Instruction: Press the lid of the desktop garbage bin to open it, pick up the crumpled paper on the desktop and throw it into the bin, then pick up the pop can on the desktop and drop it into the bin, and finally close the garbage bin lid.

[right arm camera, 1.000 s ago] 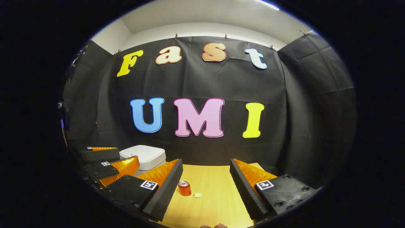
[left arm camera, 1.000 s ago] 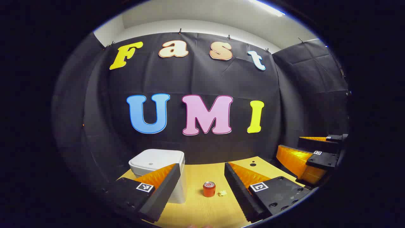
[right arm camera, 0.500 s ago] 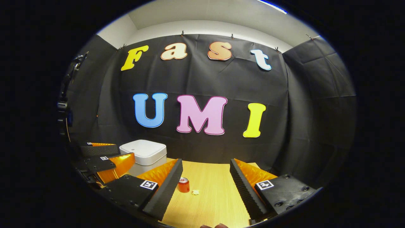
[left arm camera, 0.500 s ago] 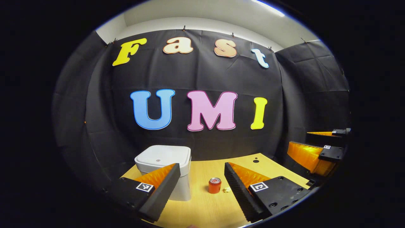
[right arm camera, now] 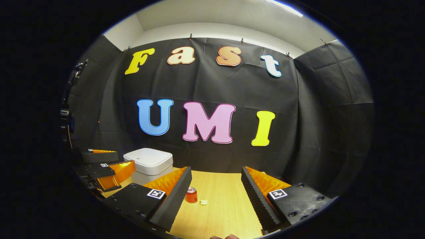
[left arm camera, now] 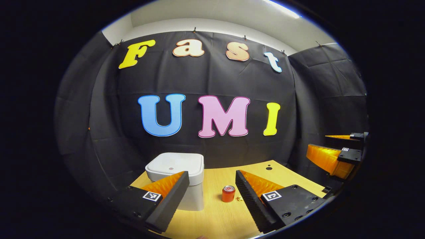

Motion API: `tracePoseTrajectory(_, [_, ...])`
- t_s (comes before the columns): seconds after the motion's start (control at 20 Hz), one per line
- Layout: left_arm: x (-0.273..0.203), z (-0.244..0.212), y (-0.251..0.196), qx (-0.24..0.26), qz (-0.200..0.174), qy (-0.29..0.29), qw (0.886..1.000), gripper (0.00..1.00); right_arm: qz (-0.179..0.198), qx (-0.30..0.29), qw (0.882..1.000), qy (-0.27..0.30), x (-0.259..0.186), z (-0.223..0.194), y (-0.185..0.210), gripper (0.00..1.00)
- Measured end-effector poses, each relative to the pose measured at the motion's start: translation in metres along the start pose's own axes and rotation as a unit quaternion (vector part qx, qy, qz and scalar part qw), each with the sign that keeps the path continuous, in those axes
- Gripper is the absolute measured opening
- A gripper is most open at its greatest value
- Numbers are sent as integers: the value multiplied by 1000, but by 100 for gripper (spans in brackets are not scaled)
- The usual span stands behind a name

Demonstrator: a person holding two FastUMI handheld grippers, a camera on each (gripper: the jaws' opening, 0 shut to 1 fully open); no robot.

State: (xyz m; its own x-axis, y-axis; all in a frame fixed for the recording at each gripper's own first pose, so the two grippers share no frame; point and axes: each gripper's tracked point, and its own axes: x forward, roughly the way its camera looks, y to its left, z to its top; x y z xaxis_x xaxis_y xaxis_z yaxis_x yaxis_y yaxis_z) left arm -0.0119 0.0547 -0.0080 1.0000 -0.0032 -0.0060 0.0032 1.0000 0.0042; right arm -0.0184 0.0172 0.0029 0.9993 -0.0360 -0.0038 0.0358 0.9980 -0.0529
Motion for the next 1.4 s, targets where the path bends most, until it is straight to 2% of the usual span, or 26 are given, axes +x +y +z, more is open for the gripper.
tracePoseTrajectory(0.15, [4, 1, 6, -11, 0, 2, 1000, 95, 8, -8, 1000, 1, 0, 0, 4, 96])
tracePoseTrajectory(0.4, [35, 23, 34, 40, 0, -20, 999, 95, 15, -2, 1000, 5, 4, 2, 8, 96])
tracePoseTrajectory(0.5, [51, 32, 44, 54, -10, -26, 998, 87, 13, -9, 1000, 8, 6, 0, 6, 96])
tracePoseTrajectory(0.6, [69, 37, 50, 45, -22, -19, 999, 53, 14, -6, 1000, 8, 5, 0, 6, 96])
tracePoseTrajectory(0.7, [82, 32, 60, 10, -21, 9, 1000, 14, 12, -5, 1000, 9, 5, 0, 3, 96])
tracePoseTrajectory(0.75, [89, 22, 63, -12, -24, 41, 999, 6, 12, -5, 1000, 6, 5, 1, 1, 96])
tracePoseTrajectory(1.0, [123, 7, 88, -22, 8, 100, 995, 6, 32, 1, 999, 12, 25, -6, -11, 97])
tracePoseTrajectory(1.15, [151, -6, 98, -9, 3, 143, 990, 6, 49, 12, 999, 17, 52, -14, -20, 96])
tracePoseTrajectory(1.2, [161, -10, 97, -7, -11, 147, 989, 6, 57, 20, 998, 27, 61, -22, -22, 96])
tracePoseTrajectory(1.4, [188, -47, 125, -8, 27, 215, 976, 6, 76, 36, 995, 59, 102, -62, -35, 96])
